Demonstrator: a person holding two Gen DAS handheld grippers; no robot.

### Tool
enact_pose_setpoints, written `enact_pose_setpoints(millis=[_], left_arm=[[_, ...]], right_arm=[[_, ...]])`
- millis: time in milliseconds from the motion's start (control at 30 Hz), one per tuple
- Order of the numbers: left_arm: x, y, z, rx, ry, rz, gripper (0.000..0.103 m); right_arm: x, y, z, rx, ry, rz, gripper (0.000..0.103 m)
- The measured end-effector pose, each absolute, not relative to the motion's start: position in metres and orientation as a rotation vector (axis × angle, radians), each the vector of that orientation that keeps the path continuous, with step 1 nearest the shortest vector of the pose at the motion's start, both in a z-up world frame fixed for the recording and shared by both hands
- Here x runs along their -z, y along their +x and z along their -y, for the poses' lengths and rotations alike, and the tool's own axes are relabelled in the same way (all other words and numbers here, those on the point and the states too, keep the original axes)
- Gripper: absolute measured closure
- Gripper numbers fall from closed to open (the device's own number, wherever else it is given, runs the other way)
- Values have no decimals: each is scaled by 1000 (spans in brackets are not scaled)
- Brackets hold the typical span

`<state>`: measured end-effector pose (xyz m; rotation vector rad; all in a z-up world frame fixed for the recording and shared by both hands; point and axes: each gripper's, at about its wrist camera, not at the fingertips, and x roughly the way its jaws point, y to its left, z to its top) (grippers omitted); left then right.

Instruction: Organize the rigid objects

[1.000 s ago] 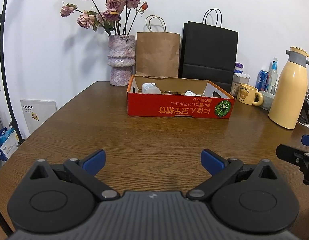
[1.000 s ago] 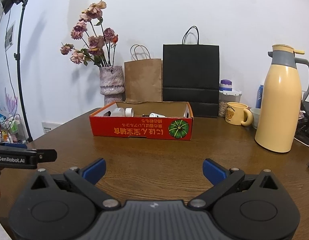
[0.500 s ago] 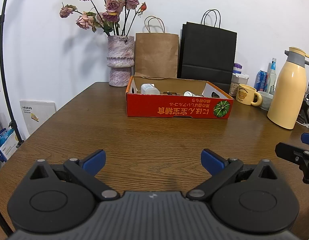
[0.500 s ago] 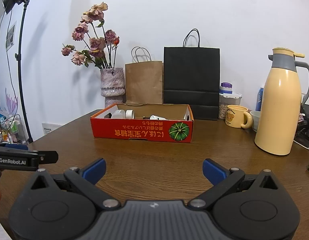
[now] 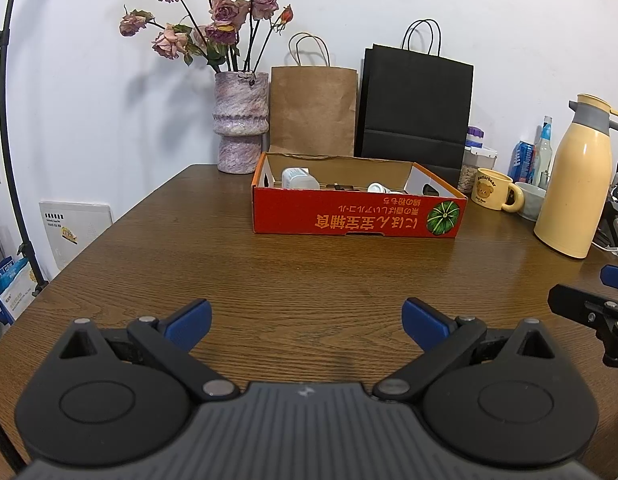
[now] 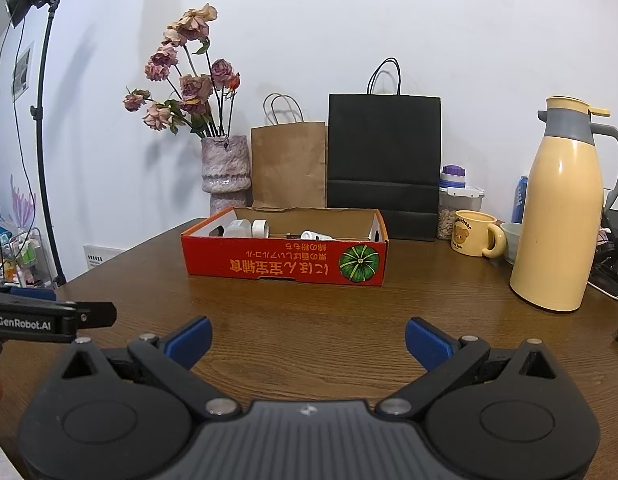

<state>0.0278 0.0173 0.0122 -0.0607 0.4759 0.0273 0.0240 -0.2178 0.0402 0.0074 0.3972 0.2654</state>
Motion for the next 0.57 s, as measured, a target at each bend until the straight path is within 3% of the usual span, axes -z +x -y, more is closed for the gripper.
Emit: enact_pose_setpoints(millis=[567], left_arm=[[-12, 30, -16, -14, -55, -488, 0]], right_arm=[[-37, 29, 217, -261, 6, -414, 0]])
